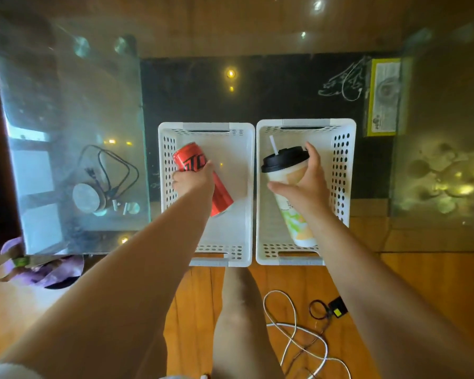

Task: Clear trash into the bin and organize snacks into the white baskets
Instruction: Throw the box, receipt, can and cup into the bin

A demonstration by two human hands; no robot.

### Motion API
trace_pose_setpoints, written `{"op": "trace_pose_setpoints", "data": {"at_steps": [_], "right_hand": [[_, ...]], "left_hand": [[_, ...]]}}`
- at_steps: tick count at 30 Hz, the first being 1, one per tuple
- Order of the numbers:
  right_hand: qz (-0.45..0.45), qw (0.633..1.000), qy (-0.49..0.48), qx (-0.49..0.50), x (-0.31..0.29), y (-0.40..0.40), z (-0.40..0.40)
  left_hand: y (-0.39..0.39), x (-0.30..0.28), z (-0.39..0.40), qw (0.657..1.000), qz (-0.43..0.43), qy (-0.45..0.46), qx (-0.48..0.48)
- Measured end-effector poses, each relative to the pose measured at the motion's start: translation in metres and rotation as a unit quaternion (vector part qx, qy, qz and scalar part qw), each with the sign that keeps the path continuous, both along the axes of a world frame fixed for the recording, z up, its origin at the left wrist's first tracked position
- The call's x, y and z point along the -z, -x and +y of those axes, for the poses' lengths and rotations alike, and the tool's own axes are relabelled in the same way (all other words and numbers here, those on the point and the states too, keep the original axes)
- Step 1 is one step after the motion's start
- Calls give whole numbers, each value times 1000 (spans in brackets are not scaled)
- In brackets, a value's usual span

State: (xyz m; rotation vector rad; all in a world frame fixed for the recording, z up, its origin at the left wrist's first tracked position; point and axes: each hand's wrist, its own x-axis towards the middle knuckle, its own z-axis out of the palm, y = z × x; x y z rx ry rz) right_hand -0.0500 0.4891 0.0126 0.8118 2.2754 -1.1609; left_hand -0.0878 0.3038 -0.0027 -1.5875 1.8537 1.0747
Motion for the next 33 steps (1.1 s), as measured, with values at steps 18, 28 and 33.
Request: {"op": "trace_pose_setpoints", "data": {"at_steps": [18, 28, 33], "right_hand": [[173, 979, 105, 1, -122, -2, -62], [159, 956, 163, -186, -144, -36, -252], [136, 937, 172, -273, -142, -67, -366]], "left_hand": [[-62, -120, -77, 947, 251, -200, 35], [-157, -138, -238, 944, 295, -104, -106], [-222, -136, -337, 945, 277, -42, -167]]}}
